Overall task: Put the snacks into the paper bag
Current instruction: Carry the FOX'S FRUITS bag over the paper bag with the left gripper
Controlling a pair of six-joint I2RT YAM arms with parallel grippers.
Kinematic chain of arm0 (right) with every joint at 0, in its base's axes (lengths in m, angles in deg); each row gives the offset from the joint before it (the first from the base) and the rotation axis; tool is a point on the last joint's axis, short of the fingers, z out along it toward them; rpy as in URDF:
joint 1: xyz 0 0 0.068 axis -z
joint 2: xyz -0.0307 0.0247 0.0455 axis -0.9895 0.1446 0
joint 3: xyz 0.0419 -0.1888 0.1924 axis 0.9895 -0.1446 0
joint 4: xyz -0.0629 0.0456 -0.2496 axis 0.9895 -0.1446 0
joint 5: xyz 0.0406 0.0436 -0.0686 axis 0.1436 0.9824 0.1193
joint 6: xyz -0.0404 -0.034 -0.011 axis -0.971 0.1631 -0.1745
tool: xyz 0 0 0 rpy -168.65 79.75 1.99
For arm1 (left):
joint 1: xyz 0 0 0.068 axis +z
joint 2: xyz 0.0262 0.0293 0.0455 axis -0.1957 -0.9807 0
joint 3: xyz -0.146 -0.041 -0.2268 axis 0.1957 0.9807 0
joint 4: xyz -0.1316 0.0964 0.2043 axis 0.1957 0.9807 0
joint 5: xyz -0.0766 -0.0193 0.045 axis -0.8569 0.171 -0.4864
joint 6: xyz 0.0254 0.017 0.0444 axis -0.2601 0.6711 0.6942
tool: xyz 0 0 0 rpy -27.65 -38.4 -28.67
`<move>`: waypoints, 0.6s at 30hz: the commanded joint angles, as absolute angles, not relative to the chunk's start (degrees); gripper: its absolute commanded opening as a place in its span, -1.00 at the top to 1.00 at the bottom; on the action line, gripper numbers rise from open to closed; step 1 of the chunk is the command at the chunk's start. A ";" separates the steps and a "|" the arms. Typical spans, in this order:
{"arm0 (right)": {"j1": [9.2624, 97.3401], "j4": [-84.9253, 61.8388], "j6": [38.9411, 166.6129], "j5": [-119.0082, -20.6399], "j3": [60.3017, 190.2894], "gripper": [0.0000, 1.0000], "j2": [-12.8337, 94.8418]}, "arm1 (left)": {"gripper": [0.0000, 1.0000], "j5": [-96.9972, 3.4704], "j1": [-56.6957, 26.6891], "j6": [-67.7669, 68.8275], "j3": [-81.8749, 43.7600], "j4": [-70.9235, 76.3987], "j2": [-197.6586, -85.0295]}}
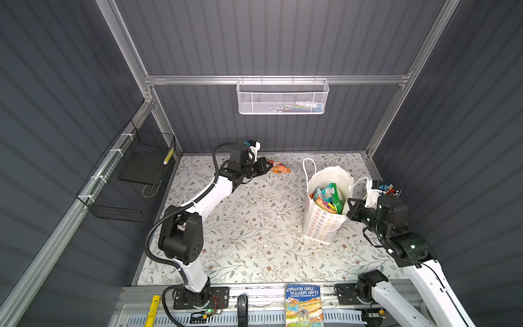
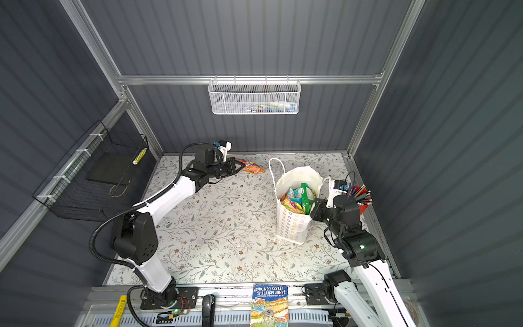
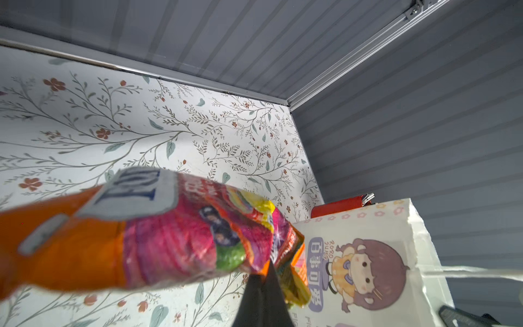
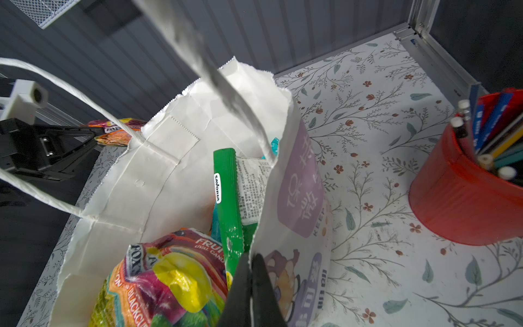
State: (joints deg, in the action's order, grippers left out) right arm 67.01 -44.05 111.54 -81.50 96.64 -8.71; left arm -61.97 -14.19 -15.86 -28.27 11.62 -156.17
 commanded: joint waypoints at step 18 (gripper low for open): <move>66.74 -42.30 110.07 -82.40 97.39 1.00 -10.90 | 1.00 -54.02 -28.03 -4.42 -42.36 26.88 -137.72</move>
